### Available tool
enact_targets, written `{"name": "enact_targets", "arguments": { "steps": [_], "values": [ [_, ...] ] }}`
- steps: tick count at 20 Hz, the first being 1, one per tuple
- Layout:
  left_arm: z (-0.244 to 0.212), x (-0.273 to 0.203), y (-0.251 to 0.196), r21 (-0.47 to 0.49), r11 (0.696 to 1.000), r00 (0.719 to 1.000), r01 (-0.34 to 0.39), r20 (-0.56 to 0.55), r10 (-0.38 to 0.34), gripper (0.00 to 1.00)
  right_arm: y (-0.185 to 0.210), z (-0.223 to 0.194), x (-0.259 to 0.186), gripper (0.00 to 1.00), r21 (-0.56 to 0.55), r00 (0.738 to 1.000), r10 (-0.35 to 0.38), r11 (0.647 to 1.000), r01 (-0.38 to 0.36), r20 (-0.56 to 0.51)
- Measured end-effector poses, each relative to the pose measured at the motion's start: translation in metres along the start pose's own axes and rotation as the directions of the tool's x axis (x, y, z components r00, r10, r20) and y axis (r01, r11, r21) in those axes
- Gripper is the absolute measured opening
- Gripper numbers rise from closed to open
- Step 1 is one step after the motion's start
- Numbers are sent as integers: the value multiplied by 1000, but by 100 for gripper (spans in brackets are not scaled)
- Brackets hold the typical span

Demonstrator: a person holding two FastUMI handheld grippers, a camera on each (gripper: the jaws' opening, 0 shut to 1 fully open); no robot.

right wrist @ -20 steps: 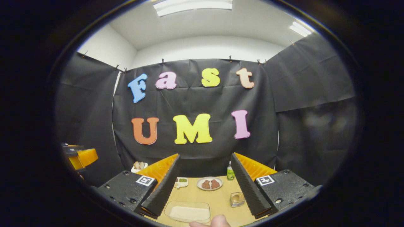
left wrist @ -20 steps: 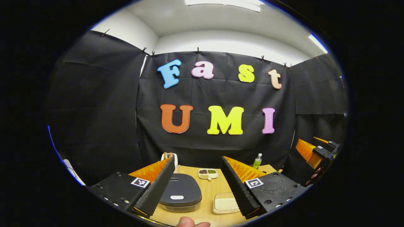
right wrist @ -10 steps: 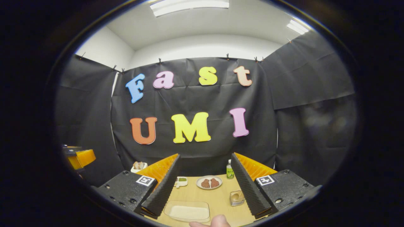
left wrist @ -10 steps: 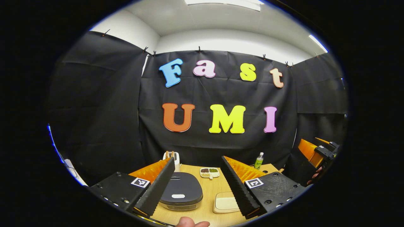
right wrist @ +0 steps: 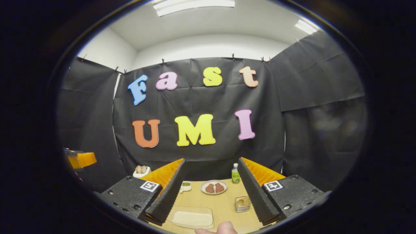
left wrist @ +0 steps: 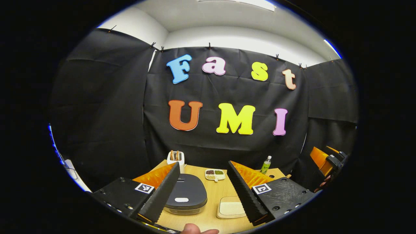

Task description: Close the left gripper, press the button to open the rice cooker; take a wooden spoon from the chopstick holder with the right hand, scoop a spoonful of rice and pour it into the rice cooker, then put the wooden spoon back into the chopstick holder.

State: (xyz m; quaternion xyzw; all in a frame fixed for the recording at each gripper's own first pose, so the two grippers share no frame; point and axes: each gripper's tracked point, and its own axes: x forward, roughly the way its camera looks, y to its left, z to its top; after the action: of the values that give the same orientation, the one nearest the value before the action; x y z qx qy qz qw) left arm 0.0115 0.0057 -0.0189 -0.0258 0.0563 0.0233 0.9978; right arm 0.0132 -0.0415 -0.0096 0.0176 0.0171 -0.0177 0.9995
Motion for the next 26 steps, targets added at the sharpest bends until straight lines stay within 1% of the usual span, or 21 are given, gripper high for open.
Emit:
{"name": "enact_targets", "arguments": {
  "steps": [3, 4, 9, 10, 11, 12, 13, 14, 15, 16, 17, 18, 19, 20, 21, 22, 23, 26],
  "values": [
    [-14, 6, 5, 9, 1000, 998, -11, -61, 12, 95, -7, -7, 6, 100, 4, 1000, -5, 1000, 5, -16],
    [-20, 9, 5, 4, 1000, 996, 0, -87, 0, 94, -8, -10, 10, 100, 7, 1000, -5, 1000, 6, -24],
    [-51, 22, 26, -2, 1000, 975, -26, -220, 24, 95, -12, -33, 27, 100, 3, 996, 11, 1000, -11, -90],
    [-59, 24, 29, -19, 999, 969, -30, -246, 25, 93, -14, -37, 30, 94, 7, 995, 12, 1000, -12, -99],
    [-68, 26, 30, -40, 999, 962, -32, -274, 20, 80, -15, -39, 34, 100, 11, 994, 13, 1000, -12, -109],
    [-76, 29, 33, -47, 998, 955, -38, -296, 23, 79, -18, -40, 39, 100, 14, 994, 13, 1000, -11, -113],
    [-82, 32, 38, -43, 998, 947, -48, -319, 32, 72, -20, -39, 44, 100, 15, 993, 9, 1000, -7, -115],
    [-89, 36, 44, -32, 998, 939, -63, -340, 48, 62, -23, -40, 48, 100, 15, 993, 7, 1000, -5, -116],
    [-95, 41, 49, -24, 997, 932, -70, -359, 57, 58, -24, -41, 52, 100, 14, 993, 5, 1000, -3, -120],
    [-99, 42, 48, -29, 997, 925, -65, -377, 50, 55, -26, -42, 56, 100, 13, 992, 2, 1000, 0, -124],
    [-106, 44, 48, -36, 997, 918, -68, -394, 48, 48, -29, -44, 58, 100, 11, 992, -2, 1000, 4, -129],
    [-109, 52, 52, -35, 996, 909, -77, -412, 56, 30, -31, -48, 60, 100, 9, 991, -8, 1000, 9, -136],
    [-115, 56, 55, -32, 996, 897, -84, -438, 62, 23, -33, -50, 61, 100, 8, 990, -12, 1000, 13, -144],
    [-122, 62, 55, -32, 996, 887, -82, -459, 58, 13, -37, -52, 62, 100, 8, 989, -19, 1000, 20, -150],
    [-130, 67, 57, -29, 996, 877, -84, -478, 60, 7, -40, -54, 64, 94, 7, 988, -26, 1000, 27, -155],
    [-131, 66, 56, -36, 997, 867, -70, -497, 42, 2, -44, -55, 64, 100, 7, 987, -34, 999, 35, -159],
    [-138, 68, 56, -38, 997, 852, -62, -522, 33, 4, -47, -56, 65, 100, 7, 986, -41, 999, 43, -163],
    [-155, 79, 59, -61, 997, 826, -54, -564, 10, 0, -54, -60, 65, 100, 9, 983, -60, 998, 63, -171]
  ]
}}
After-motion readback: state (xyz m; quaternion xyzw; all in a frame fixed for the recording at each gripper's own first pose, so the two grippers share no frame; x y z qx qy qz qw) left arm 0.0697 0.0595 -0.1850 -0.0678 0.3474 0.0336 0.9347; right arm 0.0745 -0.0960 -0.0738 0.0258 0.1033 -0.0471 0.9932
